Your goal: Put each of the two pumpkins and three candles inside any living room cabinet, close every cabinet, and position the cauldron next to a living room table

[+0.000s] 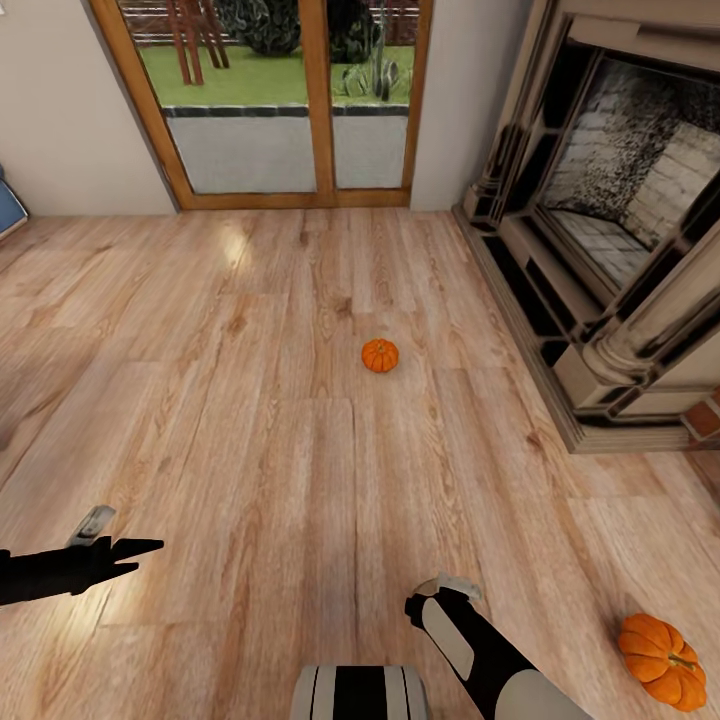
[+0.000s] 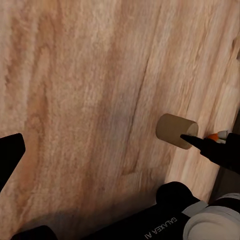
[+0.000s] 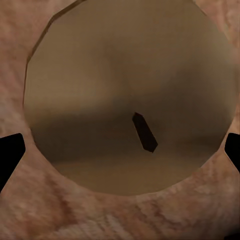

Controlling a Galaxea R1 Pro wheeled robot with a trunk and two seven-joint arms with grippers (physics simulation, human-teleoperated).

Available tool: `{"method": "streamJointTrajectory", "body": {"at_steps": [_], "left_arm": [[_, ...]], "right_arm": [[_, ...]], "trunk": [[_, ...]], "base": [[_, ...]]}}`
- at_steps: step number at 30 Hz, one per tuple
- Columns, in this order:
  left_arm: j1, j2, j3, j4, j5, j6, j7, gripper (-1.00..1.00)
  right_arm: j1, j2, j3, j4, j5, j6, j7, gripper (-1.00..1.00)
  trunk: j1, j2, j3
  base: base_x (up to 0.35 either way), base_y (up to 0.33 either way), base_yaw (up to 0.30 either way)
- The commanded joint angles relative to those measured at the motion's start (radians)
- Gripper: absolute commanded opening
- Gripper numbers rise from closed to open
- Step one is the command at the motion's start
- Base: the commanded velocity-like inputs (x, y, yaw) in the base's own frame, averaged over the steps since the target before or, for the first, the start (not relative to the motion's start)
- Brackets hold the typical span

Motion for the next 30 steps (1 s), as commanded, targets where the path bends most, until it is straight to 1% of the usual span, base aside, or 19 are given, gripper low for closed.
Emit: {"method": "streamJointTrajectory", "body": {"at_steps": [1, 6, 13, 22, 30], "left_arm": [[0.000, 0.000, 0.000, 0.000, 0.000, -0.001, 0.000, 1.00], [0.001, 0.000, 0.000, 0.000, -0.001, -0.001, 0.000, 1.00], [0.001, 0.000, 0.000, 0.000, 0.000, -0.003, 0.000, 1.00], [0.001, 0.000, 0.000, 0.000, 0.000, -0.003, 0.000, 1.00], [0.000, 0.000, -0.001, 0.000, 0.001, -0.003, 0.000, 1.00]], "right_arm": [[0.000, 0.000, 0.000, 0.000, 0.000, 0.000, 0.000, 1.00], [0.000, 0.000, 0.000, 0.000, 0.000, 0.000, 0.000, 1.00], [0.000, 0.000, 0.000, 0.000, 0.000, 0.000, 0.000, 1.00], [0.000, 0.000, 0.000, 0.000, 0.000, 0.000, 0.000, 1.00], [0.000, 0.000, 0.000, 0.000, 0.000, 0.000, 0.000, 1.00]], "trunk": [[0.000, 0.000, 0.000], [0.000, 0.000, 0.000], [0.000, 0.000, 0.000], [0.000, 0.000, 0.000], [0.000, 0.000, 0.000]], "base": [[0.012, 0.000, 0.000], [0.011, 0.000, 0.000], [0.140, 0.000, 0.000], [0.016, 0.000, 0.000], [0.084, 0.000, 0.000]]}}
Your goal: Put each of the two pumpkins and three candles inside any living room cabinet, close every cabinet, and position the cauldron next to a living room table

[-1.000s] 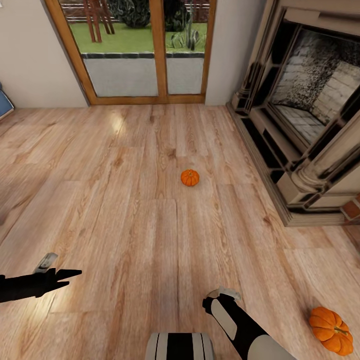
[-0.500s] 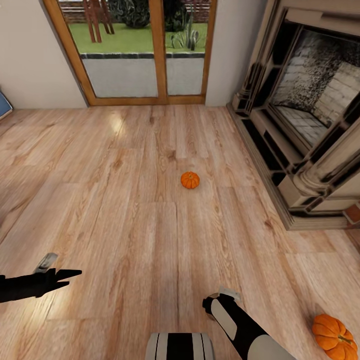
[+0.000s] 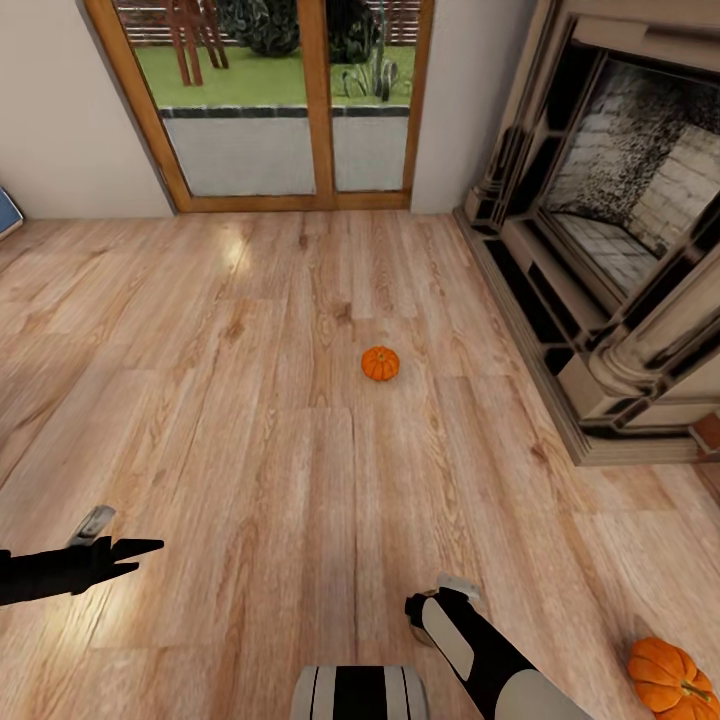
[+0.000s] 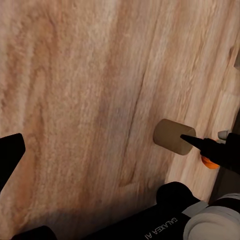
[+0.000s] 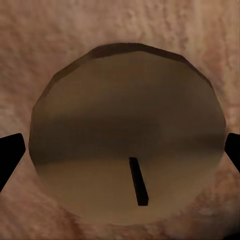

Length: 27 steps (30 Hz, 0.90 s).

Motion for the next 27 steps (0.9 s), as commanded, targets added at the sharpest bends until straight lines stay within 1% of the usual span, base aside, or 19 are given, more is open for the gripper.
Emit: {"method": "streamJointTrajectory", "body": {"at_steps": [1, 3, 6, 15, 18, 27], "left_arm": [[0.000, 0.000, 0.000, 0.000, -0.001, 0.000, 0.000, 1.00], [0.000, 0.000, 0.000, 0.000, -0.001, 0.000, 0.000, 1.00], [0.000, 0.000, 0.001, 0.000, 0.001, 0.000, 0.000, 1.00], [0.000, 0.000, 0.001, -0.001, 0.003, 0.000, 0.000, 1.00], [0.000, 0.000, 0.001, 0.000, 0.004, 0.000, 0.000, 1.00], [0.000, 0.000, 0.001, 0.000, 0.005, 0.000, 0.000, 1.00]], "right_arm": [[0.000, 0.000, 0.000, 0.000, 0.000, 0.000, 0.000, 1.00], [0.000, -0.001, 0.000, 0.000, 0.000, 0.000, 0.000, 1.00], [0.000, -0.001, 0.000, 0.000, 0.000, 0.000, 0.000, 1.00], [0.000, -0.001, -0.001, 0.000, 0.000, 0.000, 0.000, 1.00], [0.000, -0.001, -0.001, 0.000, 0.000, 0.000, 0.000, 1.00], [-0.001, 0.000, -0.002, 0.000, -0.002, 0.000, 0.000, 1.00]], "trunk": [[0.000, 0.000, 0.000], [0.000, 0.000, 0.000], [0.001, -0.001, -0.012], [0.001, -0.001, -0.012], [0.003, -0.001, -0.023], [0.003, -0.001, -0.023]], "base": [[0.013, 0.000, 0.000], [0.007, 0.000, 0.000], [0.002, 0.000, 0.000], [0.000, 0.000, 0.000], [0.000, 0.000, 0.000], [0.000, 0.000, 0.000]]}}
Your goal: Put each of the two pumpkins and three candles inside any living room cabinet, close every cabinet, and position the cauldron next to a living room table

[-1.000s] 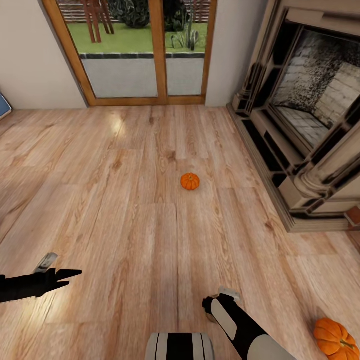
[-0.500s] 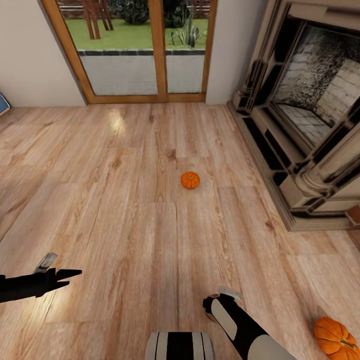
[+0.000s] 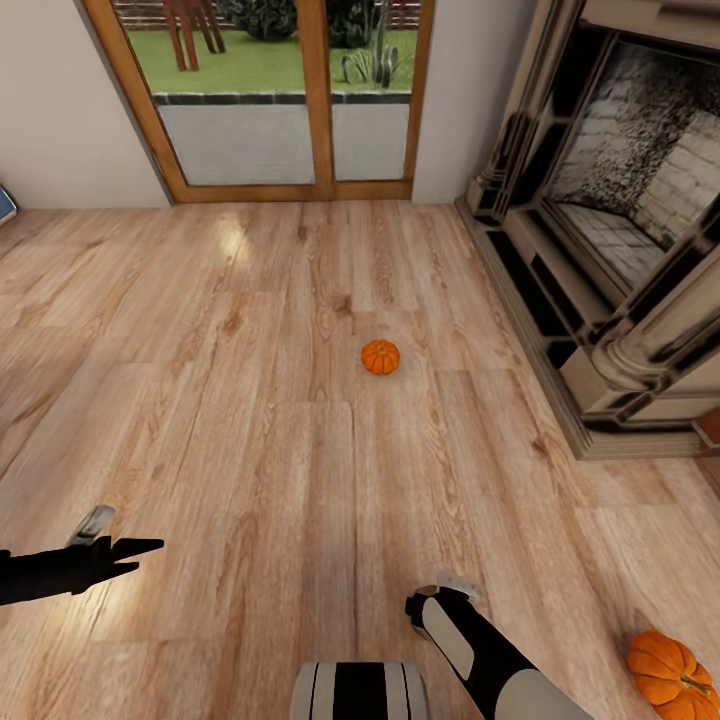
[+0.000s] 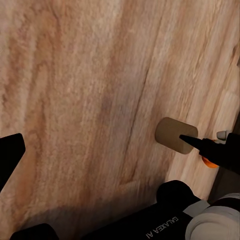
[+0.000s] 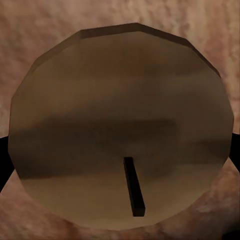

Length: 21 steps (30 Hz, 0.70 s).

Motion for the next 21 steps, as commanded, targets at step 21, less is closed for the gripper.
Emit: {"method": "streamJointTrajectory", "body": {"at_steps": [21], "left_arm": [[0.000, 0.000, 0.000, 0.000, 0.002, 0.002, -0.001, 1.00]], "right_arm": [[0.001, 0.000, 0.000, 0.001, -0.010, -0.009, 0.005, -1.00]], "trunk": [[-0.001, 0.000, 0.008]], "base": [[0.000, 0.000, 0.000]]}}
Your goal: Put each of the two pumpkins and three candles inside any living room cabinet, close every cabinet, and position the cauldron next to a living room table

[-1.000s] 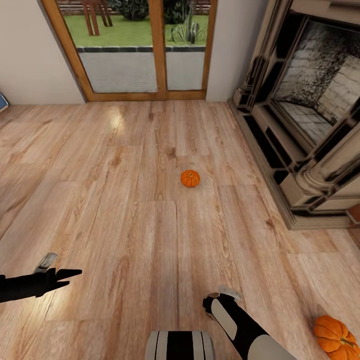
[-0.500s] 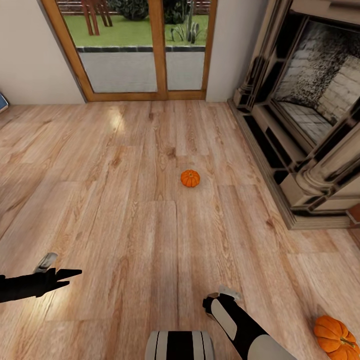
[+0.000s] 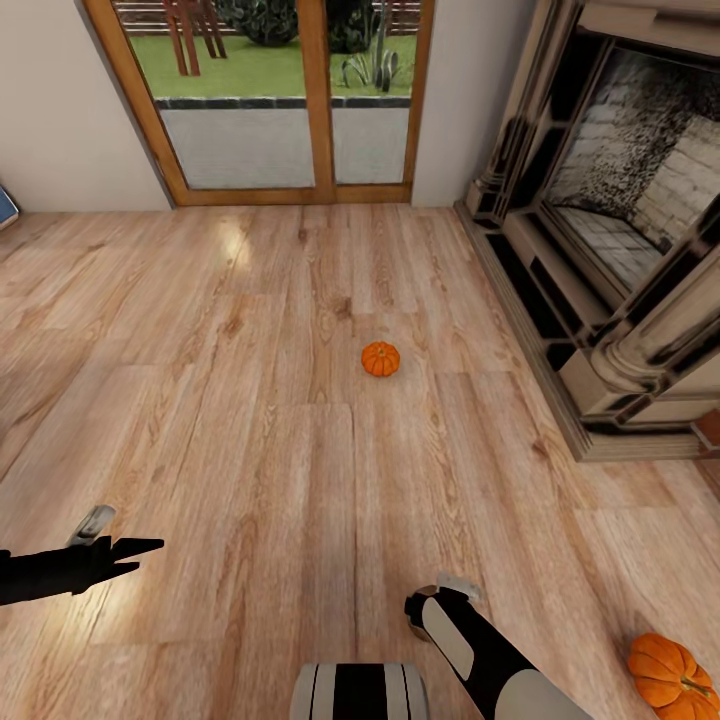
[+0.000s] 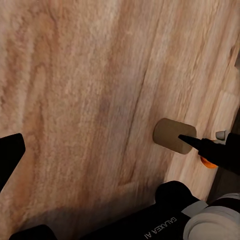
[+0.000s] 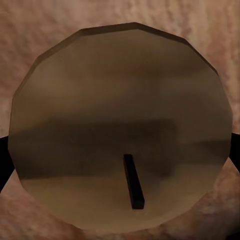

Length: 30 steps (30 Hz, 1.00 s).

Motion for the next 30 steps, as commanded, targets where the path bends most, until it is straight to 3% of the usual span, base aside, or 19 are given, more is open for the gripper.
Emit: {"method": "streamJointTrajectory", "body": {"at_steps": [1, 5, 25, 28, 30], "left_arm": [[0.000, 0.000, 0.000, 0.000, 0.000, 0.000, 0.000, 1.00], [-0.001, 0.000, 0.000, 0.000, -0.003, 0.001, 0.000, 1.00], [-0.001, -0.004, -0.011, -0.001, -0.015, -0.001, 0.015, 1.00], [-0.001, -0.007, -0.009, -0.001, -0.057, -0.004, 0.042, 1.00], [-0.001, -0.011, -0.002, -0.001, -0.118, -0.005, 0.084, 1.00]], "right_arm": [[0.000, 0.000, 0.000, 0.000, -0.002, -0.001, -0.001, -1.00], [0.000, 0.000, 0.000, 0.000, -0.002, -0.001, -0.001, -1.00], [0.000, -0.004, 0.001, -0.002, -0.001, -0.001, -0.001, -1.00], [0.000, -0.006, 0.002, -0.006, -0.001, 0.000, -0.001, -1.00], [0.000, -0.007, 0.002, -0.011, -0.002, 0.003, -0.002, -1.00]], "trunk": [[0.000, 0.000, 0.000], [0.000, 0.000, 0.000], [-0.009, 0.005, 0.077], [-0.010, 0.005, 0.089], [-0.011, 0.006, 0.097]], "base": [[0.000, 0.000, 0.000], [0.000, 0.000, 0.000], [0.000, 0.000, 0.000], [0.000, 0.000, 0.000], [0.000, 0.000, 0.000]]}}
